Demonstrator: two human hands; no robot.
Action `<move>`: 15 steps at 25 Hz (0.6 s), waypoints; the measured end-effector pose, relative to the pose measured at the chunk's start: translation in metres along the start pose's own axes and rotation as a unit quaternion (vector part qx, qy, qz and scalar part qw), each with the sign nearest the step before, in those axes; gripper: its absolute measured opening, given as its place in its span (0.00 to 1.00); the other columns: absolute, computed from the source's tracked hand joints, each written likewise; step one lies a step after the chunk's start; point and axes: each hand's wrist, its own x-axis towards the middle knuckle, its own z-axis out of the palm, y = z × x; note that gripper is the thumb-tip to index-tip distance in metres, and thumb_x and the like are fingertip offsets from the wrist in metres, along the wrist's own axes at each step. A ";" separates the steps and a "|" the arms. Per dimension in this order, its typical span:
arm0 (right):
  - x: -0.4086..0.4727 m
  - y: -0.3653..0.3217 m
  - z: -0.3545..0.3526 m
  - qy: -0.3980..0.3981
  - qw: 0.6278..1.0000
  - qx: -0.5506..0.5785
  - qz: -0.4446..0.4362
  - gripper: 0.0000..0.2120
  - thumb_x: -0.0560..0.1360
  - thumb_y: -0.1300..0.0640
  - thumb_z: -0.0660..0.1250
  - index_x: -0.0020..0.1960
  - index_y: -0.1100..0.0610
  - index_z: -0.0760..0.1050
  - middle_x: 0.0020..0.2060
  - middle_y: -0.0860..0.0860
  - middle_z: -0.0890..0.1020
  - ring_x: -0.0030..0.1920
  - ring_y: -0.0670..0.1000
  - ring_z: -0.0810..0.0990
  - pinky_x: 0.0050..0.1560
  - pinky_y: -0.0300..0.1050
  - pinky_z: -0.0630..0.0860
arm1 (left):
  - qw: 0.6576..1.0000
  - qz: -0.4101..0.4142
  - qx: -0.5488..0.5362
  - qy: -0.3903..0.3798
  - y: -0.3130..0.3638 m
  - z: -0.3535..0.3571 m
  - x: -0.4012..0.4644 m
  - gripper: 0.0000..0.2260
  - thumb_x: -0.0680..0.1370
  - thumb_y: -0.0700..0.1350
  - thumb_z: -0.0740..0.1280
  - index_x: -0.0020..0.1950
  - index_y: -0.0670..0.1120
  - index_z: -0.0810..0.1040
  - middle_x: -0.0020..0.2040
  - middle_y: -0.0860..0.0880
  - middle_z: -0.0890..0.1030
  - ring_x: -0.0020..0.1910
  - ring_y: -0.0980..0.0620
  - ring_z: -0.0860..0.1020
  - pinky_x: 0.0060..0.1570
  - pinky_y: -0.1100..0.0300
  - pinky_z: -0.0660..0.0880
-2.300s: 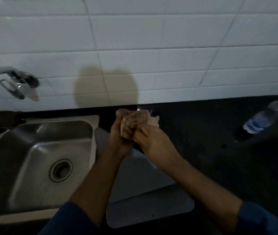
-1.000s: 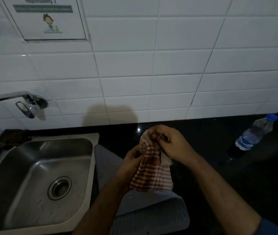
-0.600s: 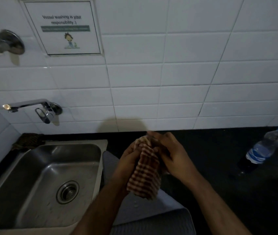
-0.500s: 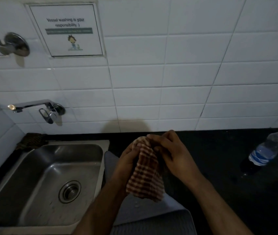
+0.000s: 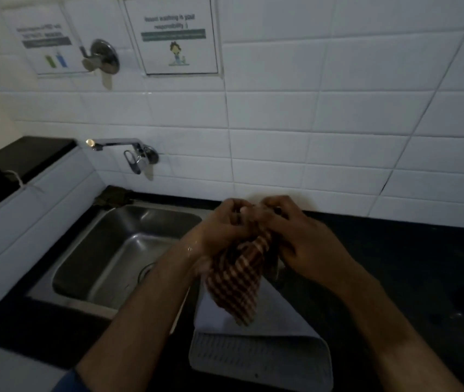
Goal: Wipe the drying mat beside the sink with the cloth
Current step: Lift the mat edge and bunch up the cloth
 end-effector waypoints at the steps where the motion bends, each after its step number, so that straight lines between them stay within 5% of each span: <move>1: 0.003 -0.001 0.000 0.017 0.997 -0.082 -0.007 0.21 0.79 0.52 0.61 0.71 0.45 0.72 0.64 0.51 0.73 0.53 0.47 0.76 0.49 0.42 0.77 | 0.999 -0.020 -0.028 0.000 0.002 -0.003 0.000 0.24 0.73 0.36 0.74 0.66 0.43 0.71 0.60 0.36 0.80 0.59 0.39 0.81 0.60 0.42 0.77; 4: 0.003 -0.008 0.005 0.102 0.972 -0.209 0.035 0.10 0.73 0.53 0.72 0.54 0.53 0.82 0.57 0.52 0.78 0.53 0.52 0.75 0.48 0.49 0.73 | 0.991 -0.047 -0.121 0.037 -0.011 -0.012 -0.007 0.25 0.73 0.37 0.74 0.68 0.43 0.70 0.60 0.36 0.80 0.56 0.40 0.82 0.55 0.46 0.80; 7: -0.004 -0.015 0.016 0.106 0.970 -0.190 0.107 0.08 0.70 0.51 0.70 0.41 0.55 0.79 0.52 0.50 0.76 0.50 0.50 0.73 0.45 0.43 0.67 | 0.974 0.053 0.139 0.171 -0.058 -0.023 -0.009 0.18 0.76 0.49 0.73 0.64 0.50 0.75 0.61 0.44 0.77 0.56 0.45 0.80 0.56 0.43 0.80; 9: -0.004 -0.023 0.025 0.094 0.981 -0.065 0.159 0.10 0.69 0.49 0.65 0.35 0.55 0.72 0.44 0.48 0.74 0.43 0.47 0.72 0.40 0.41 0.68 | 0.951 0.117 0.245 0.146 -0.088 -0.029 -0.019 0.17 0.78 0.62 0.64 0.61 0.56 0.79 0.63 0.48 0.77 0.63 0.48 0.76 0.61 0.44 0.75; 10: -0.004 -0.029 0.029 0.096 0.978 -0.015 0.186 0.11 0.70 0.49 0.65 0.33 0.55 0.70 0.39 0.48 0.74 0.38 0.46 0.73 0.37 0.41 0.67 | 0.971 0.105 0.196 0.093 -0.100 -0.022 -0.031 0.18 0.79 0.63 0.60 0.62 0.57 0.79 0.63 0.50 0.79 0.64 0.51 0.76 0.63 0.48 0.74; 12: -0.004 -0.038 0.034 0.077 0.966 -0.003 0.248 0.14 0.71 0.51 0.67 0.31 0.54 0.68 0.30 0.48 0.74 0.31 0.44 0.74 0.32 0.38 0.66 | 0.988 0.090 0.128 0.010 -0.121 -0.003 -0.050 0.14 0.80 0.57 0.61 0.64 0.57 0.76 0.59 0.56 0.81 0.61 0.60 0.78 0.59 0.61 0.75; 15: -0.017 -0.039 0.026 -0.022 0.954 -0.024 0.299 0.09 0.72 0.55 0.70 0.36 0.52 0.72 0.29 0.47 0.78 0.32 0.39 0.77 0.32 0.32 0.69 | 0.994 0.089 0.063 0.010 -0.153 0.011 -0.052 0.20 0.73 0.41 0.76 0.62 0.49 0.75 0.55 0.53 0.83 0.55 0.60 0.81 0.55 0.61 0.78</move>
